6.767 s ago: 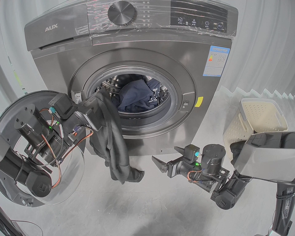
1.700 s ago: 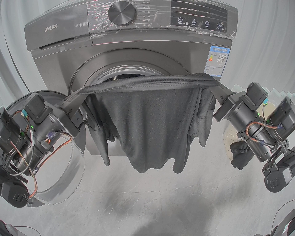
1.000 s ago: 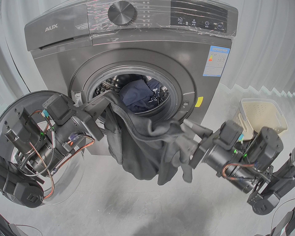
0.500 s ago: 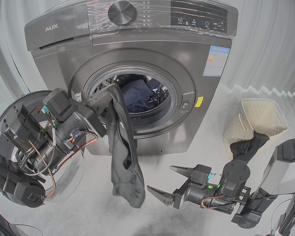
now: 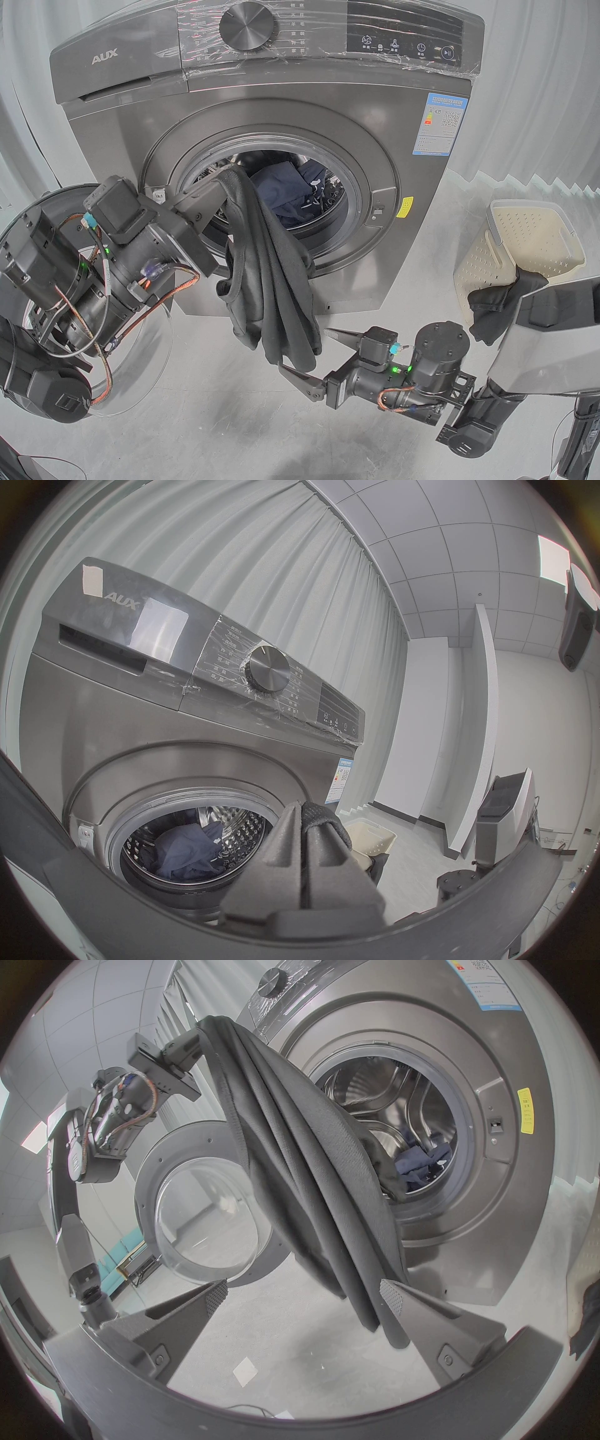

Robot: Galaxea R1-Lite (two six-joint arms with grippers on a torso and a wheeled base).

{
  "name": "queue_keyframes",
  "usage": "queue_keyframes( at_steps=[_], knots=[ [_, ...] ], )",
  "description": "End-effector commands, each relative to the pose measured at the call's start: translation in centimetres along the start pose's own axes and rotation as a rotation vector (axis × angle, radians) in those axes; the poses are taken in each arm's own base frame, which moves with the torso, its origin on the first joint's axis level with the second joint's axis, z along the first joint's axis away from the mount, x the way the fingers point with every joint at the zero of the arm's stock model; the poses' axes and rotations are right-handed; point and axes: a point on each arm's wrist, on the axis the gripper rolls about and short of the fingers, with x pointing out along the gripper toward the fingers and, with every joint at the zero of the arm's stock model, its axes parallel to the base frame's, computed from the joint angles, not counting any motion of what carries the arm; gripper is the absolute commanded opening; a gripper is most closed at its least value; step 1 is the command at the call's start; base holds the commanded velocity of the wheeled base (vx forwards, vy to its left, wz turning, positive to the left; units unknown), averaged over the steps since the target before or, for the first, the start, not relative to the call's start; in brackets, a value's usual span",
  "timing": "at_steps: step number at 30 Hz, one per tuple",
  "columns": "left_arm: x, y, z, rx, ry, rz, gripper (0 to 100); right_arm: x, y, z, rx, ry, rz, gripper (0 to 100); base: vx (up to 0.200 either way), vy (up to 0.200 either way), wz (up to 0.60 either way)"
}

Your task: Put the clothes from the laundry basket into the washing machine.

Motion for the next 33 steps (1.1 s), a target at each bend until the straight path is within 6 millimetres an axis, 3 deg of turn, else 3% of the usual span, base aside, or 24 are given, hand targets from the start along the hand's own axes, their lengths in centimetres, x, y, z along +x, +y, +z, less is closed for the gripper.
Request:
queue_keyframes(
  at_steps=[1,6,17,33],
  knots=[
    [0.0,0.0,0.1,0.002,-0.006,-0.001,0,2.6,-0.8,-1.5,-0.001,0.004,-0.009,100,0.0,0.0,0.0],
    [-0.1,-0.2,0.4,0.002,-0.015,-0.005,0,5.7,-1.8,-1.6,-0.008,-0.061,-0.022,100,0.0,0.0,0.0],
    [-0.1,-0.7,1.0,-0.005,-0.034,-0.02,0,9.2,-3.1,-2.1,-0.017,-0.116,-0.064,100,0.0,0.0,0.0],
    [-0.3,-0.9,1.2,-0.005,-0.039,-0.026,0,10.8,-4.9,-1.4,-0.025,-0.177,-0.104,100,0.0,0.0,0.0]
  ],
)
